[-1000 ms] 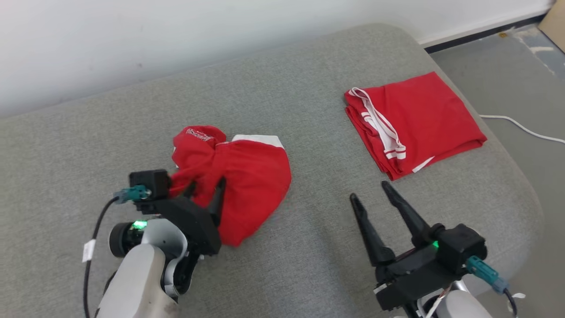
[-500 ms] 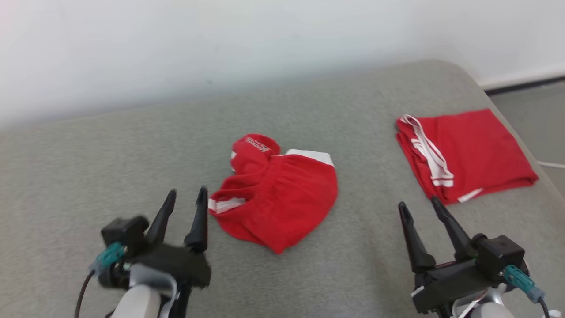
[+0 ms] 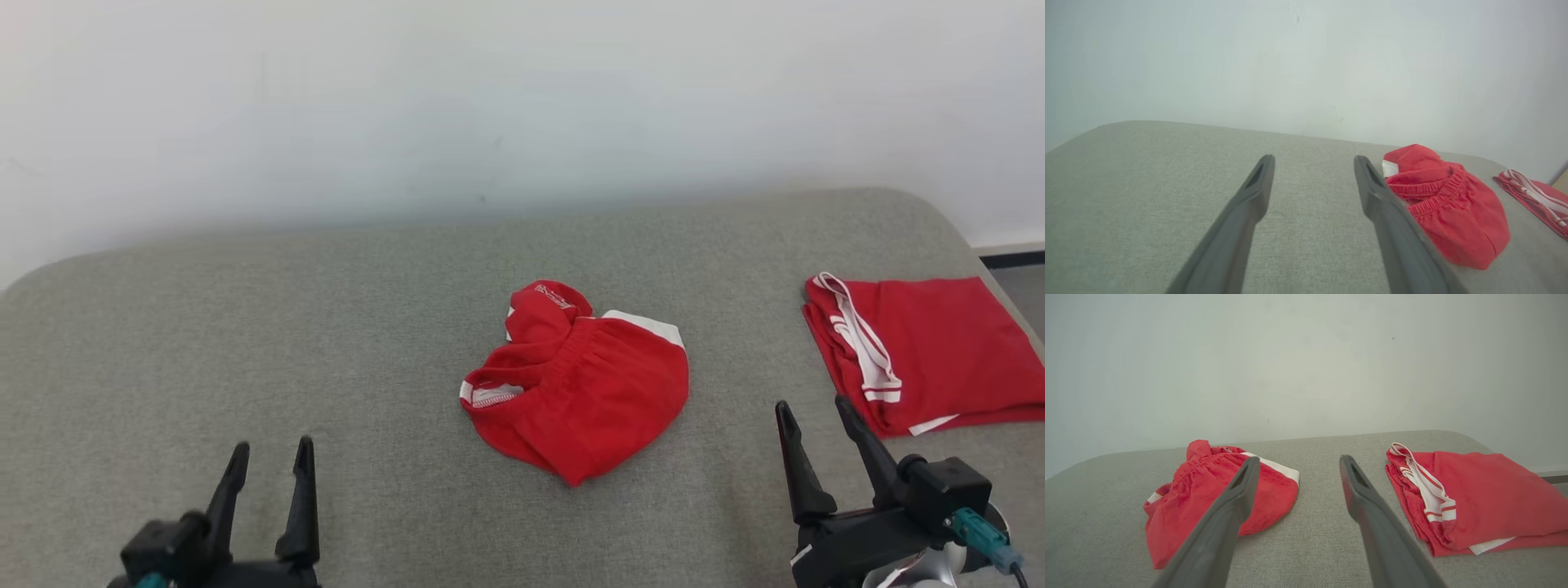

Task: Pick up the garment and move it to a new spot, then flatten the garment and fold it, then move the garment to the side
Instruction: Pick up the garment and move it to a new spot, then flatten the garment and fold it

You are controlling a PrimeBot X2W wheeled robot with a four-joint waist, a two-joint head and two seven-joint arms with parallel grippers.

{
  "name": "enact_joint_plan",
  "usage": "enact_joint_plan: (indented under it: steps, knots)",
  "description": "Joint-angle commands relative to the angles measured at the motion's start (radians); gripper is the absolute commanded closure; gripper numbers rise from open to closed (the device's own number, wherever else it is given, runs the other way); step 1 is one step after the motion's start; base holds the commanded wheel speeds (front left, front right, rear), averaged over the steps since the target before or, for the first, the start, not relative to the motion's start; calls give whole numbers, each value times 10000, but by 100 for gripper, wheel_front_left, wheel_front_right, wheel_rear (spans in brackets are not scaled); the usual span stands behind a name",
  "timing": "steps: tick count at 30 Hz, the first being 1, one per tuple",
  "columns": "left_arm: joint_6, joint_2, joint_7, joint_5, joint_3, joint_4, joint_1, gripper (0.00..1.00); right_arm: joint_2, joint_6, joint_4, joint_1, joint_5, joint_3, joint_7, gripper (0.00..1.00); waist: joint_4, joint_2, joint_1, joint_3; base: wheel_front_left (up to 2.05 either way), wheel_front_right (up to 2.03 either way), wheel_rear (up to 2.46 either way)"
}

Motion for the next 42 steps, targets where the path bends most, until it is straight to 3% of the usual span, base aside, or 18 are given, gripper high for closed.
enact_joint_plan:
  steps: [1,17,36,42]
  knots:
    - [32,-32,-16,133,47,-86,230,0,28,-28,58,102,-31,-18,-74,0,162,0,1,-166,0,0,0]
    - [-117,-408,-18,700,486,-636,1497,0,-54,-26,635,135,85,213,-182,0,138,0,1,-358,0,0,0]
    - [-252,-516,-17,837,513,-384,1054,0,8,-28,660,-41,150,447,-257,0,-80,0,1,-225,0,0,0]
    - [-487,-506,472,587,169,230,83,0,84,-28,531,-262,198,766,-286,0,-637,0,1,24,0,0,0]
